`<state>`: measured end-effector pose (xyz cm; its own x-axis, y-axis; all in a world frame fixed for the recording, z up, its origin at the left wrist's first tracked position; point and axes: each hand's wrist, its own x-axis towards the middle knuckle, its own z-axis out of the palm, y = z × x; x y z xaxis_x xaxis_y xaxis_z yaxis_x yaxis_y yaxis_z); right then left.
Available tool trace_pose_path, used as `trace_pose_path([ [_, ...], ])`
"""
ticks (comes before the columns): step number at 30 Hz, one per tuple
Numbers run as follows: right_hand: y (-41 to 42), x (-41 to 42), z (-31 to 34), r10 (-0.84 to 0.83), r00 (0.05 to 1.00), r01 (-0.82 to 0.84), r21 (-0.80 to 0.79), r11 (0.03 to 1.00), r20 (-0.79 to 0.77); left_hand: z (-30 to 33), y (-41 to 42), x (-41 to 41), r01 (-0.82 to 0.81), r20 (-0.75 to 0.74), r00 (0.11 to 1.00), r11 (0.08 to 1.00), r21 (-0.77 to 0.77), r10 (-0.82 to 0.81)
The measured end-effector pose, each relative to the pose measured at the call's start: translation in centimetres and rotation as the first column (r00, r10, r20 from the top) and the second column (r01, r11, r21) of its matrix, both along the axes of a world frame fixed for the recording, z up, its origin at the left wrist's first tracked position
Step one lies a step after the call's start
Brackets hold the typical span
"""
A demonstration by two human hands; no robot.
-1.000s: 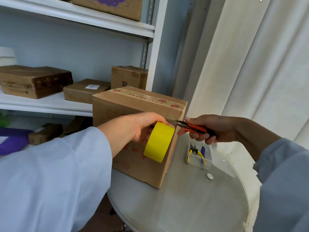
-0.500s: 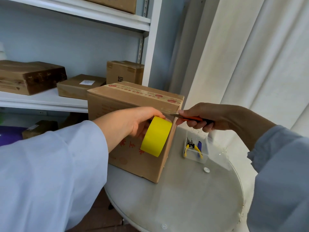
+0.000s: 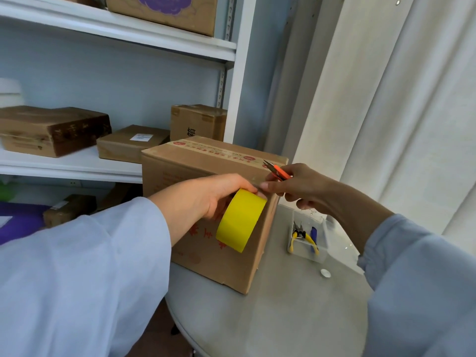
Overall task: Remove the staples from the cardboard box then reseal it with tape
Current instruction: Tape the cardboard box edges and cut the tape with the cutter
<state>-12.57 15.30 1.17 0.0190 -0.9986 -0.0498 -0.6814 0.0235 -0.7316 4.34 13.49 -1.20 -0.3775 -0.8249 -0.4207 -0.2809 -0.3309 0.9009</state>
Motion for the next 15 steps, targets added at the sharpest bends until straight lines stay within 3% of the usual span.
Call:
trace_pose_path([
  [5,-0.1,0.1,0.4,0.014,1.000,-0.014,0.027,1.000,-0.009,-1.5,0.2,1.1,0.026,0.092,0.995,1.000,-0.008,-0.026],
  [8,-0.1,-0.4,0.4,0.009,1.000,-0.008,0.042,0.999,-0.021,-1.8,1.0,1.3,-0.022,0.177,0.982,0.963,-0.269,0.071],
  [12,-0.2,-0.2,0.8,0.036,0.998,-0.033,0.081,0.996,-0.041,-0.7,0.7,2.5,-0.112,0.138,0.956,0.757,-0.644,0.259],
  [14,-0.2,-0.1,1.1,0.048,0.997,-0.042,0.104,0.994,-0.055,-0.1,0.0,3.3,0.032,0.312,0.871,0.591,-0.806,0.380],
  [15,-0.1,-0.1,1.1,0.048,0.997,-0.041,0.109,0.993,-0.060,-0.1,-0.4,3.7,0.123,0.400,0.820,0.557,-0.822,0.409],
])
